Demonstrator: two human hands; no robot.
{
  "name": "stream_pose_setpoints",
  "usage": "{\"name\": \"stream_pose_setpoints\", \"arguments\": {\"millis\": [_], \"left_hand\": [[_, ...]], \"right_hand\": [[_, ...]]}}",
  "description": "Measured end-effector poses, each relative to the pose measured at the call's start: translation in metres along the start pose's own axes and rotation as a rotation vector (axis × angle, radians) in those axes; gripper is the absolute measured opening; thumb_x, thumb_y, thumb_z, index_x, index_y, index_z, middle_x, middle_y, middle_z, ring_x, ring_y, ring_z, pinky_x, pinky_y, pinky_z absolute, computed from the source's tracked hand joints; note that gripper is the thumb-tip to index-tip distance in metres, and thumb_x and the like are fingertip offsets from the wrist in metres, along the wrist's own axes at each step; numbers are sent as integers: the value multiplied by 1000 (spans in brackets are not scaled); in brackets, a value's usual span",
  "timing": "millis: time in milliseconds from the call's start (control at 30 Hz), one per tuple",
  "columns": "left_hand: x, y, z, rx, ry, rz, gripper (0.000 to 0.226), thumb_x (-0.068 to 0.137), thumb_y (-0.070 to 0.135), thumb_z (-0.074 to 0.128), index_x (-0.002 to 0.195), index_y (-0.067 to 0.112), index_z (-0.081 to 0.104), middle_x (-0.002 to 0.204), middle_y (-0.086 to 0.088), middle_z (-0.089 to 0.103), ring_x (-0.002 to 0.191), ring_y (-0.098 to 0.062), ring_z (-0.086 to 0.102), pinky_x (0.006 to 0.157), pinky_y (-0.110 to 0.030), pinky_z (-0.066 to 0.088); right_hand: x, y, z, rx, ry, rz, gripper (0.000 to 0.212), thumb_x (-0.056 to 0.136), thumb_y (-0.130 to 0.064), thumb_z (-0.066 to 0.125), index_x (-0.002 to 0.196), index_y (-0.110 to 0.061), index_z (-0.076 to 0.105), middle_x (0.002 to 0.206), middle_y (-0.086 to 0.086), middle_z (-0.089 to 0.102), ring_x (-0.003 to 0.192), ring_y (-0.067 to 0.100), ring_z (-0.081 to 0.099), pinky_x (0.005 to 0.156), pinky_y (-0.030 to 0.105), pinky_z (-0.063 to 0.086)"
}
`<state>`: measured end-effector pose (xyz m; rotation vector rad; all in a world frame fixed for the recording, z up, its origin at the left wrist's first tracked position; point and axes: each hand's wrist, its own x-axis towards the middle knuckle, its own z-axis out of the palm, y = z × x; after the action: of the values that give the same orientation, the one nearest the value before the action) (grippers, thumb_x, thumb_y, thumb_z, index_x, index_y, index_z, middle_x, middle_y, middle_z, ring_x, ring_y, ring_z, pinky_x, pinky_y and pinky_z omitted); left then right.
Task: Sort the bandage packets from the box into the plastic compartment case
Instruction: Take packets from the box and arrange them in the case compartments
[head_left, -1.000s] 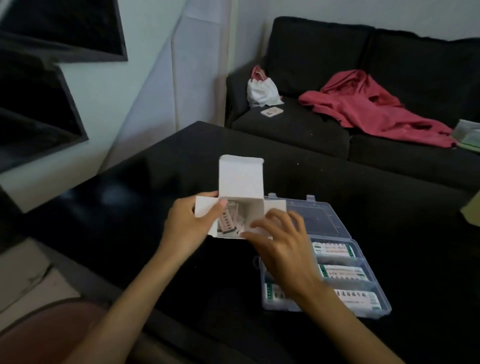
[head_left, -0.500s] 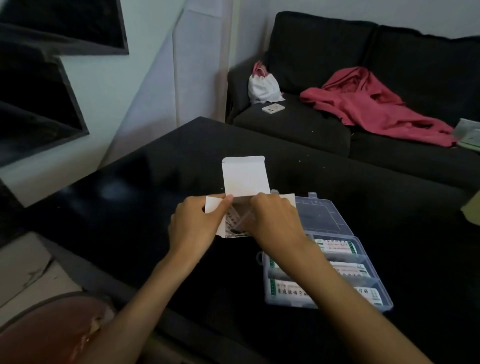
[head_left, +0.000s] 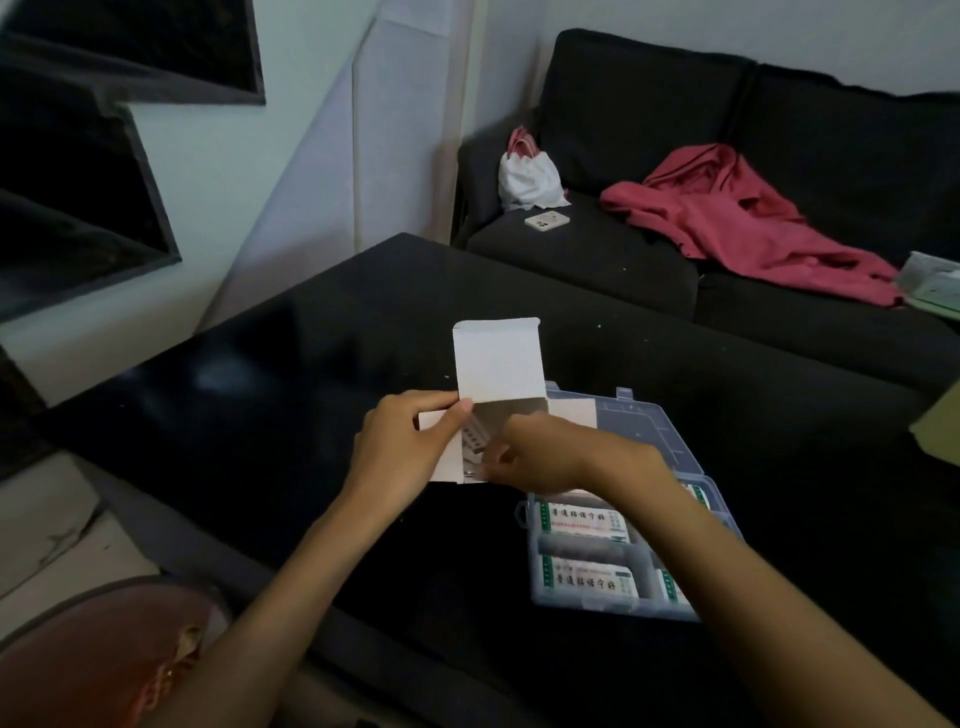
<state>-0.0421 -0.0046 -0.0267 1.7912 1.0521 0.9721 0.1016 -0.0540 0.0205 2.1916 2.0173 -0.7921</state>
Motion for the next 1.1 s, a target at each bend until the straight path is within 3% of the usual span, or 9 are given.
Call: {"name": "stream_pose_setpoints", "arguments": {"millis": [133,267,667,767,833,900,1000,1100], "left_hand": [[0,-1,3,-16,-13,63,17,88,30,63,99,25,75,102,10,69,100,-9,62,85,-31,48],[1,-1,6,2,-3,97,17,88,26,64,99,22,75,101,9,69,98,-9,62,86,-32,49],[9,3,2,-38,92,33,20,87,28,65,103,19,74,104,4,71,101,-13,64,91,-35,50],[11,5,-2,-84,127,-12,23,88,25,65,108,16,72,101,6,70,96,-11,65,83,-28,51],[12,6,-4,-165,130,-101,27,87,25,66,113,17,68,100,5,69,92,-10,64,82,-29,53],[12,10,-5,-287,122,-207,36,86,22,68,120,17,61,100,2,68,89,-11,65,80,-32,55],[12,14,-6,-427,84,-322,48,85,11,65,130,16,49,97,4,67,83,-6,64,65,-23,53],[13,12,-8,-435,68,-341,55,86,0,58,135,16,41,106,3,65,85,-5,63,60,-19,50]], "right_hand": [[9,-3,2,-61,163,27,44,86,-29,64,125,-11,53,127,10,56,109,28,55,90,34,48],[20,-4,8,-222,292,41,34,89,-31,61,117,-13,57,112,9,62,99,27,59,85,32,46],[19,8,11,-293,474,-184,26,89,-16,62,114,-12,62,115,10,63,99,26,61,88,36,51],[2,8,8,-248,591,-329,22,90,-16,61,111,-16,67,117,5,64,102,21,59,86,27,49],[-7,12,9,-233,657,-363,21,93,-18,56,110,-17,68,116,3,64,103,18,56,74,15,40],[-9,20,12,-120,723,-330,22,93,-18,55,111,-19,67,112,4,66,98,17,58,64,8,36],[-7,24,14,293,765,-237,21,93,-17,56,112,-20,63,107,-1,65,97,11,63,69,20,57],[-7,24,13,610,748,-152,17,92,-16,56,107,-17,62,105,-4,64,92,4,63,67,15,55]]}}
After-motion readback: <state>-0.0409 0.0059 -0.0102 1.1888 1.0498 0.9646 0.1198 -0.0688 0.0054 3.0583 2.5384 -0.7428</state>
